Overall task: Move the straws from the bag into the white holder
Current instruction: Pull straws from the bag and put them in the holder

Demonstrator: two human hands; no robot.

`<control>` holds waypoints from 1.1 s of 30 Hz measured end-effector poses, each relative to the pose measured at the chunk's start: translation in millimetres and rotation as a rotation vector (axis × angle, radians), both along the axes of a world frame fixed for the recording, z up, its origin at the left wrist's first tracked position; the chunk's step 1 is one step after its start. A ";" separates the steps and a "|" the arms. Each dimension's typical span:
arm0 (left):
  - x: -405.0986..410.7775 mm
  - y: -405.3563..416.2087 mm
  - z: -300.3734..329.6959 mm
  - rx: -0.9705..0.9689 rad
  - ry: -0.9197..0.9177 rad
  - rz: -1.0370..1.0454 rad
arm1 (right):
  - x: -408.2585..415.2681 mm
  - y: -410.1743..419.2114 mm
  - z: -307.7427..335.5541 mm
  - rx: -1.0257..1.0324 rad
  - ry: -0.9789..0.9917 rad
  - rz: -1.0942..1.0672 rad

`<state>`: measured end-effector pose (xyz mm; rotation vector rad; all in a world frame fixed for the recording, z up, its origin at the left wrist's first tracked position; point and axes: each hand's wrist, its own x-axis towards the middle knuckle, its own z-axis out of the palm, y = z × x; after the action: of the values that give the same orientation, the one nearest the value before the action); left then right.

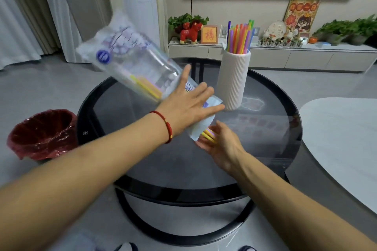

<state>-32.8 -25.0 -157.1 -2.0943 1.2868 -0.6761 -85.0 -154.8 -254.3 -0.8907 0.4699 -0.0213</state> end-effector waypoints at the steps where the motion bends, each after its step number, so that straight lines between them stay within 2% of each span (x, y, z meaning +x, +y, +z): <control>1: 1.2 -0.7 4.2 0.072 -0.039 -0.047 | 1.4 4.6 0.8 0.029 0.002 0.028; 4: 4.7 2.2 9.2 0.179 -0.154 -0.077 | 7.0 11.7 5.5 0.011 0.039 0.103; 8: 5.7 10.1 7.4 0.142 -0.172 0.032 | 13.4 18.6 9.6 -0.043 0.105 0.152; 12: 8.2 18.6 1.5 0.115 -0.198 0.009 | 15.1 14.4 5.2 -0.029 0.037 0.163; 16: 13.7 31.0 -11.2 0.003 -0.077 0.107 | 15.2 -0.3 4.9 0.108 -0.100 0.100; 22: 13.4 46.4 -56.2 -0.195 0.103 0.299 | 7.9 -46.2 11.3 -0.077 -0.047 -0.019; 26: 21.9 51.9 -67.4 -0.251 0.313 0.382 | -3.9 -80.9 17.7 -0.343 -0.069 -0.077; 30: 32.1 55.8 -66.8 -0.302 0.784 0.499 | -19.9 -102.7 30.3 -0.564 -0.121 -0.064; 33: 25.3 42.6 -60.6 -0.498 1.017 0.431 | -31.3 -107.9 45.3 -0.822 -0.215 -0.038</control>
<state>-7.6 17.6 -217.6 -3.1870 1.0857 0.3858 -116.3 -262.8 -209.0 -1.6642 0.2671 -0.3625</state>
